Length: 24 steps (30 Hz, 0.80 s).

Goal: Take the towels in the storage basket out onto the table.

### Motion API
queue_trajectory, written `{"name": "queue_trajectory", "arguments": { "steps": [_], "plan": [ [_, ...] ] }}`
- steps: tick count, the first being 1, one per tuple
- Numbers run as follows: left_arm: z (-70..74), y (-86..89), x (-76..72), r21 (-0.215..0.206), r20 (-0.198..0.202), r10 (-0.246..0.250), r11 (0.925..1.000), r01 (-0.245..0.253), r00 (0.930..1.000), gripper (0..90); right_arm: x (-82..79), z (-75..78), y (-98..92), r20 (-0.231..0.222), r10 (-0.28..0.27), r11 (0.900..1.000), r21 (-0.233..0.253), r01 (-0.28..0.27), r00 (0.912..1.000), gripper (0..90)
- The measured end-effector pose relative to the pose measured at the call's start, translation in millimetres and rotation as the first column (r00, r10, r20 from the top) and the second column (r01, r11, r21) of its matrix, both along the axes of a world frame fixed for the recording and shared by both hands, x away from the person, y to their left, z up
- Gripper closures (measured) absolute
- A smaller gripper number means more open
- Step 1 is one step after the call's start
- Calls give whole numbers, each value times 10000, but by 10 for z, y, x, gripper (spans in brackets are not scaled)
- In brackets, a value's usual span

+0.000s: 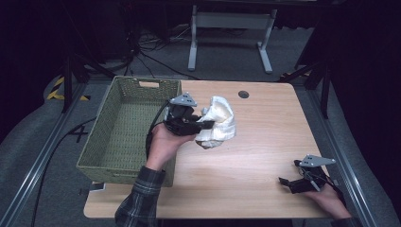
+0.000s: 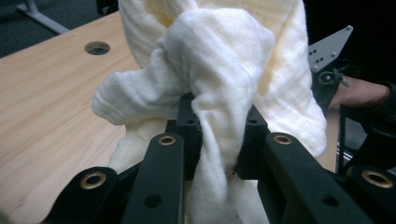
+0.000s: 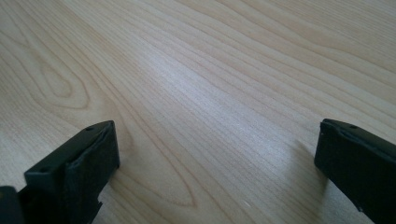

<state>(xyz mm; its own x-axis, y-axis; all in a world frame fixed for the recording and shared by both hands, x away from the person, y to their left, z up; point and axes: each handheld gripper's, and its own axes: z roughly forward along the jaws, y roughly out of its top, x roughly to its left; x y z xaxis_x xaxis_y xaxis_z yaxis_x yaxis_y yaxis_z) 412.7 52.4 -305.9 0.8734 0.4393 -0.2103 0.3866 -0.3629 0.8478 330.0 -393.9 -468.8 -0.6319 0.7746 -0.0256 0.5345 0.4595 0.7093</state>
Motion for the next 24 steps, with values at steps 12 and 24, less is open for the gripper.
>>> {"name": "queue_trajectory", "arguments": {
  "steps": [12,24],
  "plan": [
    [-161,-466,-113,159,187,-735,9972,733,9971,766,-2,1,1,-20,52,10000,16,-52,10000,3],
    [-398,-743,-189,552,369,-969,9940,947,9946,766,-2,1,1,-19,61,10000,18,-61,10000,3]
  ]
}}
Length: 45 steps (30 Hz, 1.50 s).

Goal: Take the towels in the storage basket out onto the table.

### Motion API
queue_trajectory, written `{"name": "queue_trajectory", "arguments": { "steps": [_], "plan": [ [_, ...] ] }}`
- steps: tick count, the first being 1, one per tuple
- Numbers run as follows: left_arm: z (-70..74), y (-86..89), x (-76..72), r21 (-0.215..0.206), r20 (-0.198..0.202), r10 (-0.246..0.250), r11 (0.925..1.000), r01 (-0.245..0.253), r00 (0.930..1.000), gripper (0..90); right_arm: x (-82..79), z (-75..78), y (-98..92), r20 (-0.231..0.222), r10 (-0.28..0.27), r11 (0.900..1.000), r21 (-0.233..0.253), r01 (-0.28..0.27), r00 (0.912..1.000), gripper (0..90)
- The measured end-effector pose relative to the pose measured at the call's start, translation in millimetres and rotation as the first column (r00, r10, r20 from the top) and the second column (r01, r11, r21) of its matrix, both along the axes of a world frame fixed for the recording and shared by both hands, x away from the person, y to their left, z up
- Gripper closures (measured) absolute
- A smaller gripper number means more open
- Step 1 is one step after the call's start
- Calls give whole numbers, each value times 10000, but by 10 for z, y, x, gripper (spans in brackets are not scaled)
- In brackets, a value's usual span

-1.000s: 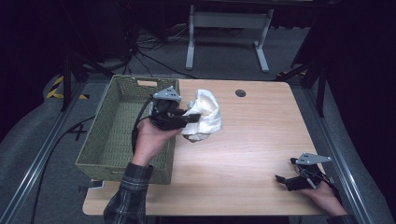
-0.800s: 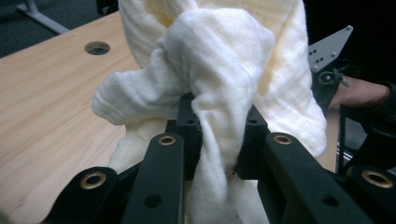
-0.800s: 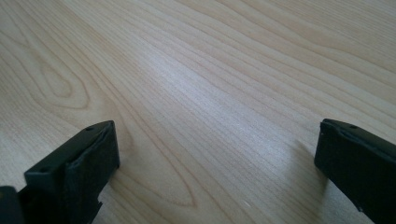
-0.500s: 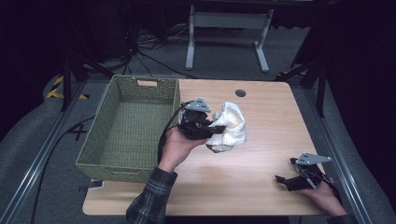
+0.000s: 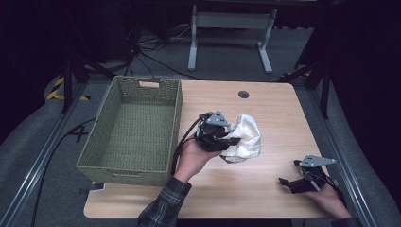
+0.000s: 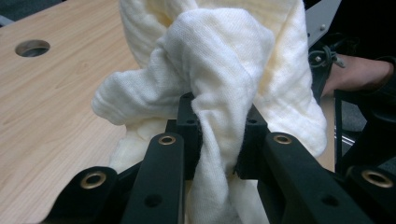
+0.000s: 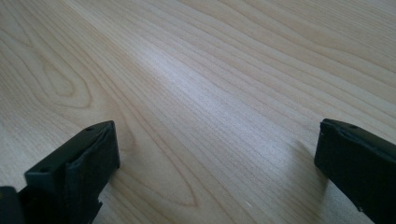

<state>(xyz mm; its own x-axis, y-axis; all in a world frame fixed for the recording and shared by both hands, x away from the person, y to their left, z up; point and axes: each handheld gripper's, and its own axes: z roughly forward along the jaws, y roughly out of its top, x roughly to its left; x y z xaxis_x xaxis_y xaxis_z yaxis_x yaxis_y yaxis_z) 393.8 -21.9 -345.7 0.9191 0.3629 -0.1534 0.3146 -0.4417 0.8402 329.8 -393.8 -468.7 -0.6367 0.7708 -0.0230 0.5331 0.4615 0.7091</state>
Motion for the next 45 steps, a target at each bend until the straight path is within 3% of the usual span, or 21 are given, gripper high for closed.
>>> {"name": "queue_trajectory", "arguments": {
  "steps": [10,20,23,26,33,36,39,40,41,42,45],
  "plan": [
    [-291,-238,1,731,-246,-360,9966,377,9990,766,0,0,0,-5,3,10000,-1,-3,10000,3],
    [-537,-514,-53,1775,-150,-696,9815,712,9975,765,0,0,1,-3,2,10000,3,-2,10000,3],
    [-594,-560,-57,1905,-164,-679,9792,698,9976,765,-1,-1,2,4,28,10000,-3,-28,10000,3],
    [-683,-628,-42,2180,-35,-553,9744,547,9985,764,-1,-1,2,0,24,10000,-3,-24,10000,3],
    [-926,-740,10,3087,-177,-378,9502,414,9991,757,-1,0,1,0,52,10000,-24,-52,10000,3],
    [-968,-755,26,3091,-354,-253,9504,350,9991,677,-1,-1,1,5,56,10000,-31,-56,10000,2],
    [-911,-709,22,2533,-427,-175,9670,277,9989,482,-2,0,2,3,68,10000,-31,-68,10000,3],
    [-879,-684,20,2549,-393,-194,9665,288,9990,443,-1,-1,1,21,75,10000,-37,-75,10000,2],
    [-879,-684,20,2549,-393,-194,9665,288,9990,413,-1,-1,1,21,75,10000,-37,-75,10000,2],
    [-822,-629,-5,2178,-415,-79,9758,168,9991,404,-1,0,1,16,72,10000,-37,-72,10000,3],
    [-772,-566,-16,2033,-346,-55,9790,124,9994,394,-1,0,1,17,72,10000,-38,-72,10000,3]
  ]
}}
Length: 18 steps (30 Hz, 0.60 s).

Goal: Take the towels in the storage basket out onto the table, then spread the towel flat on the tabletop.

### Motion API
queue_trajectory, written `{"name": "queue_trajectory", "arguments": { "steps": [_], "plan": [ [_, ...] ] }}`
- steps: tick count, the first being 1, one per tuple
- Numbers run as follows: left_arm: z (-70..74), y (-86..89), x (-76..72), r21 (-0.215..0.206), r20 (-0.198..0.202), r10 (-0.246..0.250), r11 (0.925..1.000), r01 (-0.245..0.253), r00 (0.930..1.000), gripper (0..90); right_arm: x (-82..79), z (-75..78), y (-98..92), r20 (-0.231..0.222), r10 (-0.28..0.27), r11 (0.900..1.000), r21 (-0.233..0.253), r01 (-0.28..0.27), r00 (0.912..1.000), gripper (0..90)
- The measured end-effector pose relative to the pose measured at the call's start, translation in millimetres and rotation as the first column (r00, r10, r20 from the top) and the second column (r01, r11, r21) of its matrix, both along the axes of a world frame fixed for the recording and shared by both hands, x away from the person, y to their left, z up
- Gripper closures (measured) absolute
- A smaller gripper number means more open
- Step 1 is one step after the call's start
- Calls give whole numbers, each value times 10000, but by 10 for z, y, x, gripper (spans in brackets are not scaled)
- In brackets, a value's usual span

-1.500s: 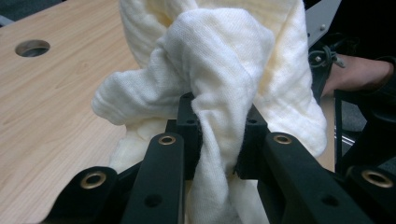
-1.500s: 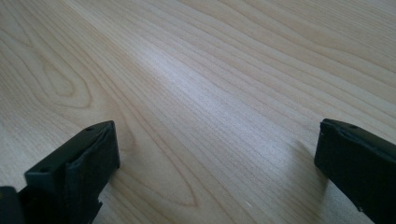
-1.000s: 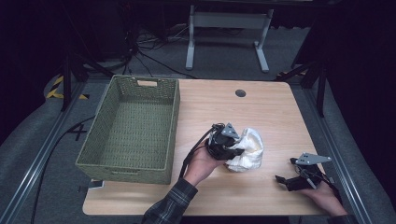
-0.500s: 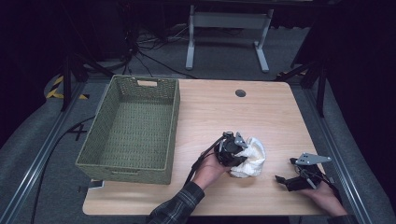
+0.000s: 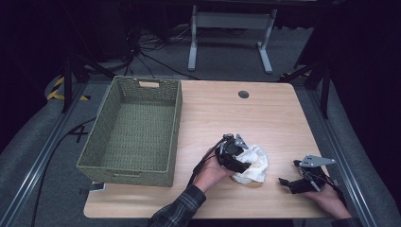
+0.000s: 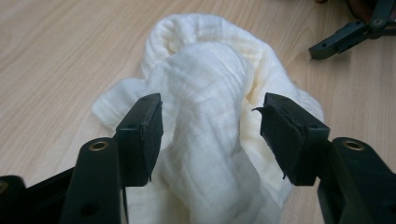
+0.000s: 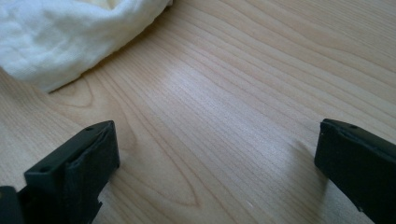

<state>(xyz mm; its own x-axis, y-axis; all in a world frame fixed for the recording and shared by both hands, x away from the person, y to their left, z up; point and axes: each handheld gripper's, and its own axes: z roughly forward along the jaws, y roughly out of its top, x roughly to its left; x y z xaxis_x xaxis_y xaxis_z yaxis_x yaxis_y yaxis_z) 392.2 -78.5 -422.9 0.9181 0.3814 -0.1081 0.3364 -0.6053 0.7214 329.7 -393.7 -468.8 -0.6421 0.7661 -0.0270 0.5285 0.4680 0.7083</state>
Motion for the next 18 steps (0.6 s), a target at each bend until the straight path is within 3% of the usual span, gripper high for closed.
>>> {"name": "queue_trajectory", "arguments": {
  "steps": [7,14,18],
  "plan": [
    [80,223,-39,-413,-2,196,9990,-196,9998,397,4,3,-15,-47,29,9999,152,-29,10000,2],
    [20,384,-158,-383,-66,310,9988,-313,9995,396,-13,30,-16,-244,190,9988,452,-178,9995,21],
    [-29,462,-241,-332,-150,388,9987,-392,9991,395,-48,79,15,-71,468,9974,543,-464,9989,56]
  ]
}}
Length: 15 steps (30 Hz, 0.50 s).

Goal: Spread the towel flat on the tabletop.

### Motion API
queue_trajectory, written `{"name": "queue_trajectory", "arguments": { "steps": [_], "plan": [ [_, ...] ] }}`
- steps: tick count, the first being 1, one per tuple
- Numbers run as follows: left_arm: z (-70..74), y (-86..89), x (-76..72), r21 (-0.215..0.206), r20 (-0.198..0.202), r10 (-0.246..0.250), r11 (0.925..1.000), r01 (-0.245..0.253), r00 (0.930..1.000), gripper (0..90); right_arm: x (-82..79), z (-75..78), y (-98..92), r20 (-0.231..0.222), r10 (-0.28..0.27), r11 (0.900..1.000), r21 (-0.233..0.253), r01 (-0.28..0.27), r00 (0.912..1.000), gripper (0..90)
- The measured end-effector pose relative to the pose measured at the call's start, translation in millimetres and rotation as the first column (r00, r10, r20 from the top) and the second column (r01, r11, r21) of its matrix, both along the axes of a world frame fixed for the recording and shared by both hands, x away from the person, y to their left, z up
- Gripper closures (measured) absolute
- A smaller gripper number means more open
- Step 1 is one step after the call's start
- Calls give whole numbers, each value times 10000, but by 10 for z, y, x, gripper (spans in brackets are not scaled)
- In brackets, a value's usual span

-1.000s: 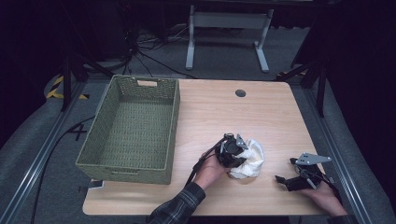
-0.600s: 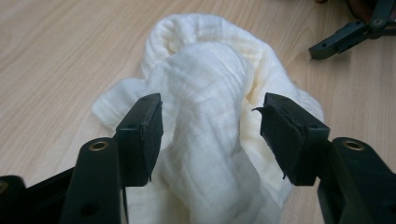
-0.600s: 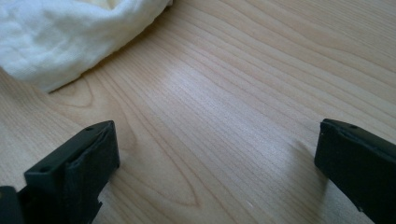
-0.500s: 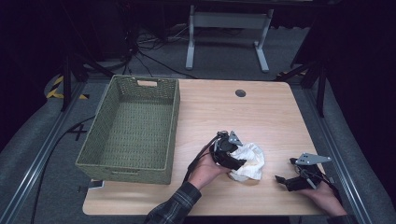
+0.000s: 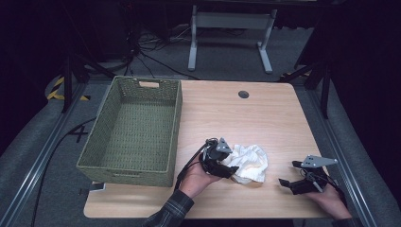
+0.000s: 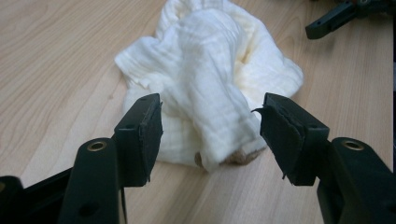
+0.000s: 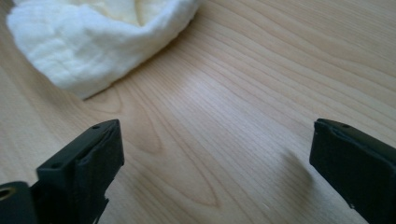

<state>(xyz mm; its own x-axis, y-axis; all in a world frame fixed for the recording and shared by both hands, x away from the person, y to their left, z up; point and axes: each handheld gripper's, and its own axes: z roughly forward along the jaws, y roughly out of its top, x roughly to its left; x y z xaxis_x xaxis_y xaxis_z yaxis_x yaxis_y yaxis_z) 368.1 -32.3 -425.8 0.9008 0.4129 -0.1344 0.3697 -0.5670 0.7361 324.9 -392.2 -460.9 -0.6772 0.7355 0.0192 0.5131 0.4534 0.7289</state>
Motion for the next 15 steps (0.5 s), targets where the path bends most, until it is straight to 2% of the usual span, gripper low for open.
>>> {"name": "queue_trajectory", "arguments": {
  "steps": [2,4,5,7,14,15],
  "plan": [
    [-24,26,-34,-38,24,-18,10000,18,10000,396,-16,24,18,21,127,9998,148,-128,9999,73],
    [-50,53,-66,210,-11,-97,9997,97,10000,396,-30,44,45,2,317,9989,343,-317,9995,91],
    [-70,60,-80,287,-7,12,9996,-12,10000,396,-34,50,52,30,395,9986,354,-396,9992,99],
    [-107,73,-97,312,-107,83,9995,-79,9999,398,-47,57,78,-28,549,9976,425,-547,9985,114],
    [-165,90,-61,487,-78,61,9988,-58,10000,425,-46,72,157,-173,994,9932,621,-982,9949,160],
    [-177,81,-48,483,-21,105,9988,-103,9999,431,-40,62,205,-312,1106,9921,624,-1085,9934,161]
  ]
}}
